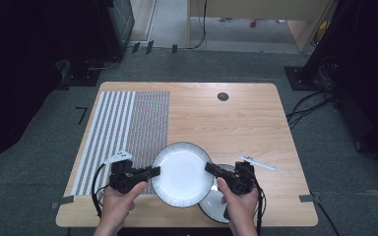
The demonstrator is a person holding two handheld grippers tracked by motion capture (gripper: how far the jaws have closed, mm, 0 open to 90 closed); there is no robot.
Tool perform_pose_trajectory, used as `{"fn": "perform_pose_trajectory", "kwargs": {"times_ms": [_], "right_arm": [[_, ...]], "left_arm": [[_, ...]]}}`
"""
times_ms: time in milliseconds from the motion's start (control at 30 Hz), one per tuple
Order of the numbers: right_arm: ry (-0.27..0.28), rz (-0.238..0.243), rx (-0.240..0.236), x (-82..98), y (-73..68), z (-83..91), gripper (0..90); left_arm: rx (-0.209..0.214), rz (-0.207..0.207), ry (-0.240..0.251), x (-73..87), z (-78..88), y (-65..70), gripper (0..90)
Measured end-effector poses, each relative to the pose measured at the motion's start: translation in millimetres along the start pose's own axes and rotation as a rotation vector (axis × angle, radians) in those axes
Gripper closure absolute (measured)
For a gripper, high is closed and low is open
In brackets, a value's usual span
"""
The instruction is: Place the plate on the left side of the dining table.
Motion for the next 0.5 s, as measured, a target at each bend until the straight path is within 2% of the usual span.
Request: {"fn": "perform_pose_trajectory", "kwargs": {"times_ms": [233, 267, 300, 333, 500], "right_arm": [[-0.029, 0.019, -0.036, -8.0, -24.4, -36.3, 83.0], [-0.029, 0.019, -0.036, -8.0, -24.4, -36.3, 83.0], [-0.043, 0.027, -0.046, -8.6, -32.6, -48.3, 83.0], [-0.049, 0.027, -0.051, -8.4, -35.6, -53.5, 83.0], [-0.064, 0.024, -0.061, -8.3, -47.1, -76.1, 83.2]], "left_arm": [[-0.047, 0.027, 0.034, -7.7, 29.5, -26.7, 79.3], [-0.047, 0.027, 0.034, -7.7, 29.5, -26.7, 79.3], [-0.057, 0.040, 0.039, -8.6, 37.0, -35.5, 79.4], [-0.061, 0.045, 0.042, -9.1, 39.5, -38.2, 79.5], [-0.092, 0.044, 0.039, -14.9, 54.2, -54.5, 79.5]]}}
Point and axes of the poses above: each handheld gripper's, and its own axes: z roughly backward along the jaws, x roughly out of its underside, y roughly to its right, the point moved 3 cm from there along -z, roughly forward along the jaws
